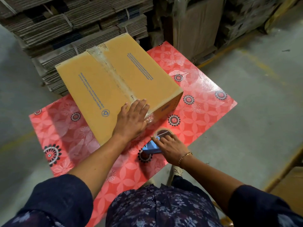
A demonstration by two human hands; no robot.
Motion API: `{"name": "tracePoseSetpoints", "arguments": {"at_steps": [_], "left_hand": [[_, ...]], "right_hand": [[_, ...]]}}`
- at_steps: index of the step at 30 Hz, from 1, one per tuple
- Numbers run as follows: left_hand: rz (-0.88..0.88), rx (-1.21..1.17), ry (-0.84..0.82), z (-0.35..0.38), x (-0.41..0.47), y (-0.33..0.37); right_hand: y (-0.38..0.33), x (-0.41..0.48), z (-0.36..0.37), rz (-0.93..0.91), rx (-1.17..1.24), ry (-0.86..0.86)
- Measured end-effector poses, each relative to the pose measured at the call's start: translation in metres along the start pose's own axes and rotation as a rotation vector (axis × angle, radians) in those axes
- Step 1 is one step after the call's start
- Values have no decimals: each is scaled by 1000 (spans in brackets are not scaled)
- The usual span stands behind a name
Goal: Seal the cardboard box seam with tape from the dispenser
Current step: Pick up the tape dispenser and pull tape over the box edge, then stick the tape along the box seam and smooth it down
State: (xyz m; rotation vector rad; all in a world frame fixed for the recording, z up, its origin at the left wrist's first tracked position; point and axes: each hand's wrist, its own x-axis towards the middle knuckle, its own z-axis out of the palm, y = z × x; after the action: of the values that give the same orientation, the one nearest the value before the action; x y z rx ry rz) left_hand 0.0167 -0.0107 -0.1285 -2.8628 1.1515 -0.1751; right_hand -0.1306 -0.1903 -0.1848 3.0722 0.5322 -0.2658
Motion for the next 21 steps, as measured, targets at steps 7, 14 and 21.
{"name": "tracePoseSetpoints", "arguments": {"at_steps": [7, 14, 21], "left_hand": [[2, -32, -15, -3, 1, 1], [3, -73, 33, -5, 1, 2], [1, -64, 41, -2, 0, 2]], "right_hand": [[12, 16, -63, 720, 1374, 189], [15, 49, -81, 828, 1743, 143], [13, 48, -89, 849, 1717, 157]]}}
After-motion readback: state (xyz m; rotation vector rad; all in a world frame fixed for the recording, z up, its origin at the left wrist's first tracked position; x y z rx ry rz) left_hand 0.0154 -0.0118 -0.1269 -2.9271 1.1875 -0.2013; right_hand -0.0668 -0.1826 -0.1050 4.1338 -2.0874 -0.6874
